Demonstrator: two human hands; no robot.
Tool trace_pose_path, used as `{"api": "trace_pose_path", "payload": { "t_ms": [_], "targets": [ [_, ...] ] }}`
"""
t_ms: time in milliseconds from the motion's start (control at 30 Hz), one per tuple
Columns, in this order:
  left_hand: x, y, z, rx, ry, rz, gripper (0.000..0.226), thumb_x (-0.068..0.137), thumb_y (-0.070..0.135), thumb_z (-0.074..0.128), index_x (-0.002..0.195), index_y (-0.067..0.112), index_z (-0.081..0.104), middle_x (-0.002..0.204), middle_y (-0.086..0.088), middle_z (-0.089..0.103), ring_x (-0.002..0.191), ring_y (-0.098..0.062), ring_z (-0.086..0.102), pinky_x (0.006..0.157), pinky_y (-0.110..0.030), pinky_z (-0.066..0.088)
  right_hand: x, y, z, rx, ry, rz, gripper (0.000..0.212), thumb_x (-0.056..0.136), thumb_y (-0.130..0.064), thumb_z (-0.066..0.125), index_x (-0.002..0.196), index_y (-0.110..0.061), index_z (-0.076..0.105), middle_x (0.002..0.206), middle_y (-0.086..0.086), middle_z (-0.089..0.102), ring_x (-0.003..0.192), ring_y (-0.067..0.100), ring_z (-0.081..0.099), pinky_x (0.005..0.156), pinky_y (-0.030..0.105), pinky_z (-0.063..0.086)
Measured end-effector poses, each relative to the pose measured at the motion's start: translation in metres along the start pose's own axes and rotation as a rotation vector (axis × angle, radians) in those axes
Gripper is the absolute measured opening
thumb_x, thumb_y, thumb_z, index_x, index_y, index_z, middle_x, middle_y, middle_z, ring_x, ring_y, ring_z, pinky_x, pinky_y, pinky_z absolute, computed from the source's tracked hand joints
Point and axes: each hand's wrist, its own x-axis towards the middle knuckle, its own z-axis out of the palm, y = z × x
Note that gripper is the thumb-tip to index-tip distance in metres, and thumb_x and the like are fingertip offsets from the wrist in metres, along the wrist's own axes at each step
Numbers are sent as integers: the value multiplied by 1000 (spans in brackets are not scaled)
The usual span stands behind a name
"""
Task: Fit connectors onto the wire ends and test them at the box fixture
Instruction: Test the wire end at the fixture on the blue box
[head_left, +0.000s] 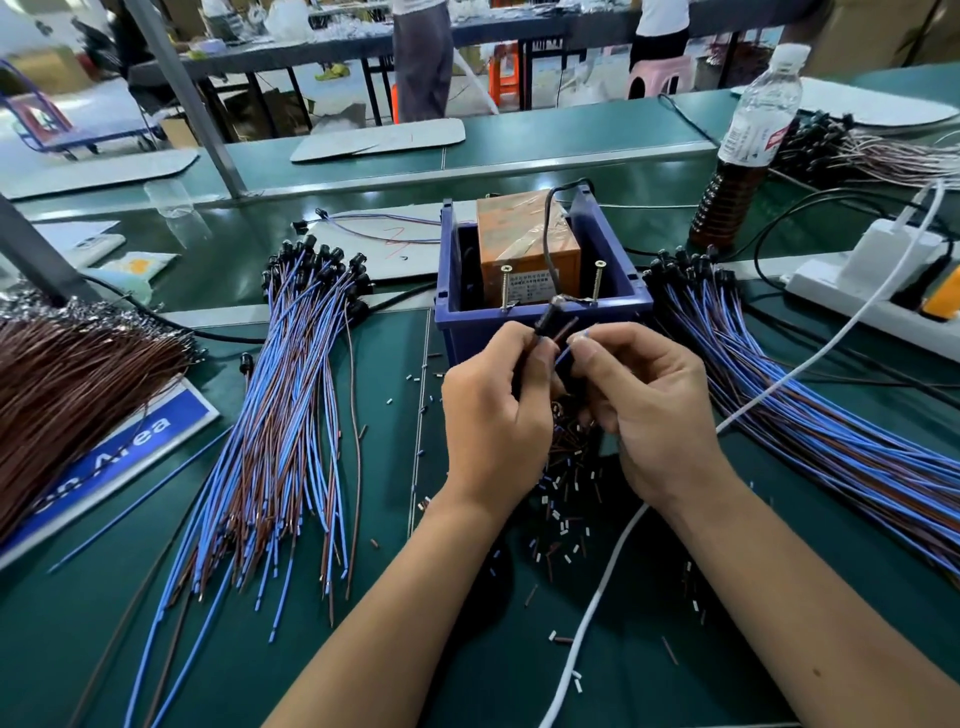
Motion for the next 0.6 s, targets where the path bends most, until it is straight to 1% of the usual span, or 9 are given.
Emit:
{"api": "trace_pose_path", "payload": {
  "t_ms": [67, 133, 167, 267, 333, 400, 467, 533, 600],
  "targets": [
    [2, 1, -1, 60, 121, 16, 24, 104, 17, 56, 82, 11, 61, 69, 7, 65, 60, -12, 59, 57, -39, 48, 2, 1, -1, -16, 1, -25, 11, 98, -12, 69, 90, -18, 72, 83, 5, 73, 43, 12, 47, 43, 25, 46],
    [5, -1, -4, 94, 234, 20, 23, 105, 17, 57, 85, 9, 65, 71, 4, 65, 63, -16, 59, 59, -37, 47, 4, 0, -1, -33, -14, -44, 13, 103, -13, 59, 92, -19, 64, 97, 12, 76, 43, 18, 47, 44, 28, 49],
    [7, -1, -4, 92, 278, 3, 23, 105, 17, 58, 86, 8, 67, 70, 2, 64, 63, -18, 57, 59, -36, 46, 5, 0, -2, -44, -17, -55, 14, 105, -13, 56, 93, -19, 60, 99, 14, 76, 42, 20, 47, 43, 29, 49],
    [9, -2, -4, 55, 360, -58, 19, 104, 18, 60, 90, 10, 69, 66, 3, 63, 60, -14, 58, 59, -29, 48, 8, 0, -3, -247, 59, -148, 10, 105, -13, 58, 96, -14, 62, 85, 10, 76, 40, 19, 50, 42, 28, 48],
    [10, -1, -4, 28, 371, -89, 11, 102, 19, 62, 96, 13, 68, 66, 5, 64, 60, -12, 62, 62, -31, 53, 11, -1, -3, -413, 137, -231, 8, 103, -16, 63, 96, -14, 67, 79, 3, 74, 45, 15, 58, 46, 28, 49],
    [10, -1, -3, 1, 370, -116, 9, 101, 19, 63, 98, 12, 68, 65, 7, 65, 62, -12, 65, 65, -32, 55, 13, -3, -2, -513, 233, -308, 8, 101, -17, 65, 95, -16, 71, 77, -2, 74, 56, 11, 66, 55, 28, 53],
    [11, -2, -2, -37, 375, -140, 11, 101, 19, 63, 98, 11, 69, 64, 8, 65, 61, -10, 64, 66, -31, 56, 16, -6, -1, -577, 317, -373, 8, 100, -15, 65, 95, -17, 72, 76, -6, 73, 66, 9, 71, 63, 27, 57],
    [11, -1, -1, -64, 377, -153, 11, 101, 19, 63, 98, 11, 69, 64, 8, 65, 62, -8, 65, 67, -29, 56, 18, -7, 0, -617, 347, -395, 10, 99, -14, 65, 101, -16, 75, 77, -9, 73, 71, 7, 72, 70, 25, 59],
    [11, -1, -1, -73, 372, -156, 11, 101, 19, 62, 97, 12, 69, 65, 7, 66, 62, -9, 65, 68, -29, 56, 18, -6, 1, -648, 341, -394, 15, 100, -15, 65, 107, -13, 78, 79, -8, 74, 73, 6, 73, 72, 24, 60]
  ]
}}
